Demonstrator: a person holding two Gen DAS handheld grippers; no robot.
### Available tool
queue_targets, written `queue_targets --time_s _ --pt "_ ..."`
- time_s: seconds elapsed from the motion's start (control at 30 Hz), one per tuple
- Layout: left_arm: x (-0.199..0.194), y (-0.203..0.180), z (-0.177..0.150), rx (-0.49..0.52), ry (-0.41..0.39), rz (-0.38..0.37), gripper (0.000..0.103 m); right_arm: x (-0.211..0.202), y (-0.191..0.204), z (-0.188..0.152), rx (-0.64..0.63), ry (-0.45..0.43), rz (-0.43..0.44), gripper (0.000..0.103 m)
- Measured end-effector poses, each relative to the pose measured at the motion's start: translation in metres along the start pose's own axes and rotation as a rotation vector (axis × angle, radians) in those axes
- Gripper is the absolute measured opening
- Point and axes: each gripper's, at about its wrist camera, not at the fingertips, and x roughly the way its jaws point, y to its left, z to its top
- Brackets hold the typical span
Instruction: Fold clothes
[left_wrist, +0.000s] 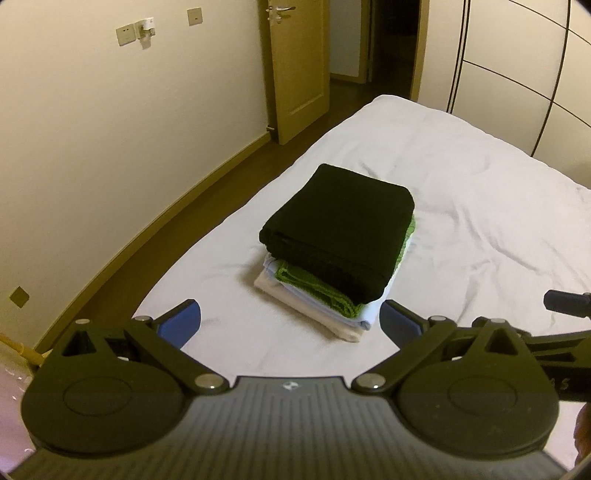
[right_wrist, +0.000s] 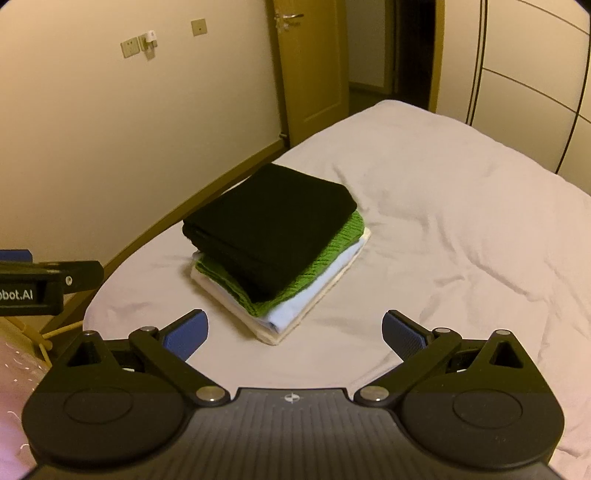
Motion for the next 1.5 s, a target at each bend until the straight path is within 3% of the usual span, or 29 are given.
queue_targets --time_s 0.17,0.4,0.6,0.93,1.5 --pt "0.005 -0.003 -0.003 -0.042 -0.013 -0.009 0.102 0.006 -0.01 0.005 0.004 -0.011 -0.03 0.103" --pt "0.011 -0.019 -0.009 -0.058 -0.014 0.066 0.102 0.021 -0.032 0.004 0.064 0.007 -0.027 0.103" --pt "0.026 -0.036 -0.016 -0.04 0.049 0.065 0.102 0.034 -0.051 0.001 0.126 0.046 0.005 0.103" --pt "0.056 -0.056 -0.023 -0.064 0.125 0.067 0.102 0.061 -0.062 -0.003 0.057 0.118 -0.009 0.103" --pt "0.094 -0.058 -0.022 -0.131 0.21 0.076 0.102 0.1 -0.075 0.0 0.039 0.208 0.015 0.103"
